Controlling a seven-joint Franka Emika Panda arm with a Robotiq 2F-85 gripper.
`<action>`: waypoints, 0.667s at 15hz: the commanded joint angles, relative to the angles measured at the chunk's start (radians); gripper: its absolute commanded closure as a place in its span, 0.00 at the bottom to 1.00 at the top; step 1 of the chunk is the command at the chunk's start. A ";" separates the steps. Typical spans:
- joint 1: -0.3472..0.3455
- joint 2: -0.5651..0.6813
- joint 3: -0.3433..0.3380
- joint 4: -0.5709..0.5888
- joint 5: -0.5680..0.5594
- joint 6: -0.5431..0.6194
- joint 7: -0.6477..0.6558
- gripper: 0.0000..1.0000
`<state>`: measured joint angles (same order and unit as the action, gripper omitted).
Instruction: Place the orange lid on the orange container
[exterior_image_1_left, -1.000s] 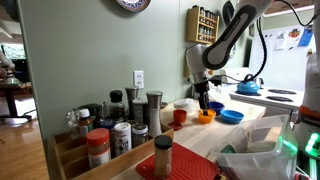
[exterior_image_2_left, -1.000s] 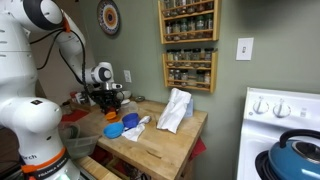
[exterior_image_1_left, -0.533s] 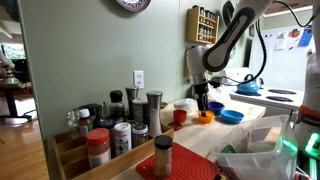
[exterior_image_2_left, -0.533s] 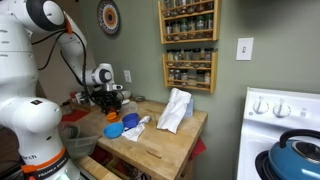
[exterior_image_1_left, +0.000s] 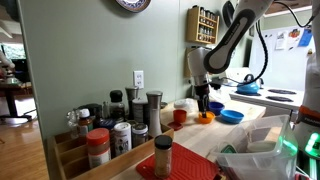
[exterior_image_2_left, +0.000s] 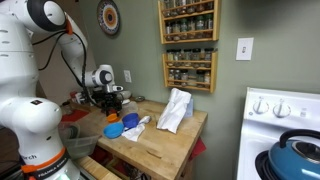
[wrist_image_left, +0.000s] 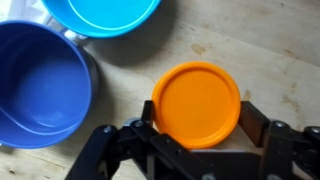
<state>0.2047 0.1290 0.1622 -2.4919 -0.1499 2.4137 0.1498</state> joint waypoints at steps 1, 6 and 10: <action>0.003 -0.004 -0.009 -0.028 -0.041 0.046 0.045 0.40; 0.003 -0.006 -0.013 -0.032 -0.062 0.074 0.067 0.40; 0.002 -0.001 -0.015 -0.034 -0.064 0.084 0.074 0.40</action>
<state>0.2047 0.1290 0.1557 -2.4991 -0.1826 2.4562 0.1910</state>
